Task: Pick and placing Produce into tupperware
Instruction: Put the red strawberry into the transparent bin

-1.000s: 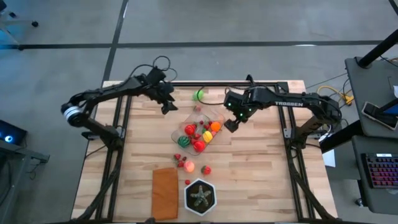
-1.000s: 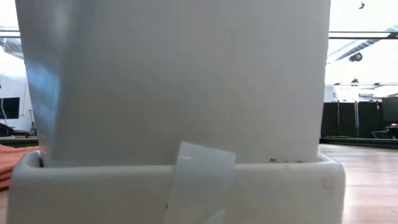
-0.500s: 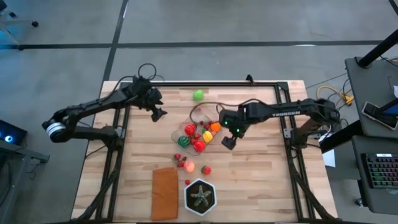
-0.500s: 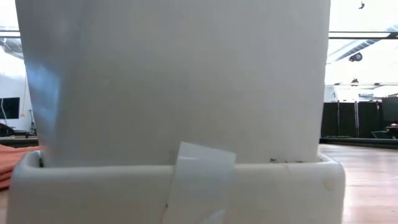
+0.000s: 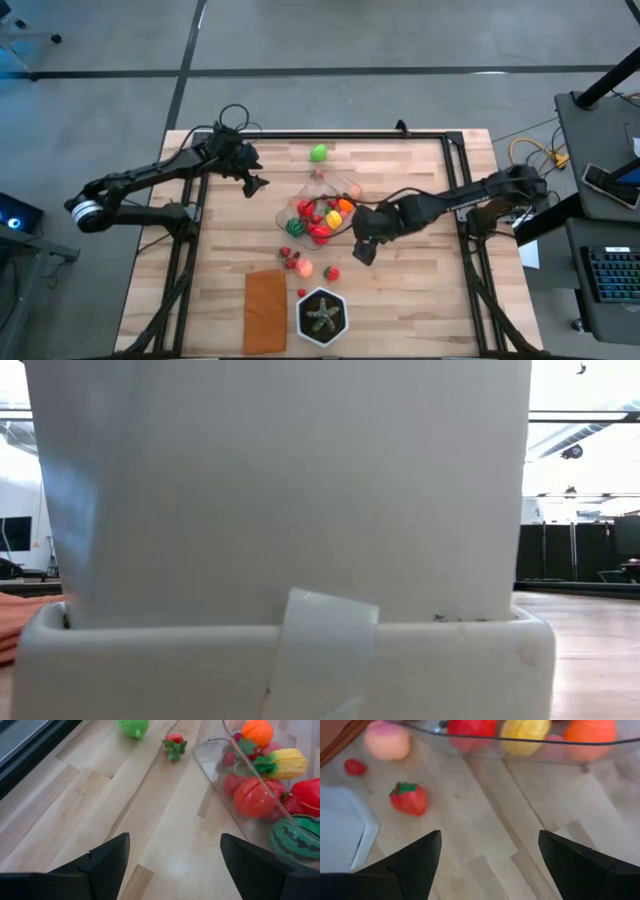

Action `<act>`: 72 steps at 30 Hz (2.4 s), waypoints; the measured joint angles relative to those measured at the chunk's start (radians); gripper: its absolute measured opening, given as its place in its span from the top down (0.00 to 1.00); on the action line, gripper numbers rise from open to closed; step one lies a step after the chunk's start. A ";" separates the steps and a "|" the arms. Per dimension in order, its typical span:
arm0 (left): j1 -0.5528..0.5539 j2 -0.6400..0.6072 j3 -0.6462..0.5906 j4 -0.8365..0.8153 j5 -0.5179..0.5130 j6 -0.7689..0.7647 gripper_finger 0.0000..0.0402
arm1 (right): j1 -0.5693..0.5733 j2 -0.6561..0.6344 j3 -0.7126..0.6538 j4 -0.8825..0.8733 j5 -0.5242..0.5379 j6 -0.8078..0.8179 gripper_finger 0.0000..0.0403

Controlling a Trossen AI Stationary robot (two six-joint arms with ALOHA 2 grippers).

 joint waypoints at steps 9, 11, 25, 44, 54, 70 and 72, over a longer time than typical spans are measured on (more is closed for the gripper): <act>-0.036 -0.104 0.000 0.068 0.024 -0.001 0.26 | 0.167 0.000 -0.069 0.001 0.146 0.104 0.19; -0.047 -0.127 0.001 0.098 0.025 -0.003 0.26 | 0.200 0.000 -0.099 0.003 0.157 0.147 0.19; -0.056 -0.167 0.002 0.181 0.027 -0.127 0.26 | 0.319 0.000 -0.368 0.631 0.348 0.420 0.20; -0.055 -0.075 0.002 0.184 0.026 -0.263 0.26 | 0.164 0.001 -0.420 0.822 0.127 0.717 0.21; -0.055 -0.086 0.002 0.185 0.026 -0.266 0.26 | 0.107 0.001 -0.348 0.749 0.085 0.768 0.25; -0.057 -0.138 0.002 0.179 0.026 -0.283 0.26 | 0.083 0.245 0.053 0.397 -0.039 0.768 0.25; -0.057 -0.141 0.002 0.179 0.026 -0.280 0.26 | 0.076 0.273 0.111 0.341 -0.077 0.794 0.25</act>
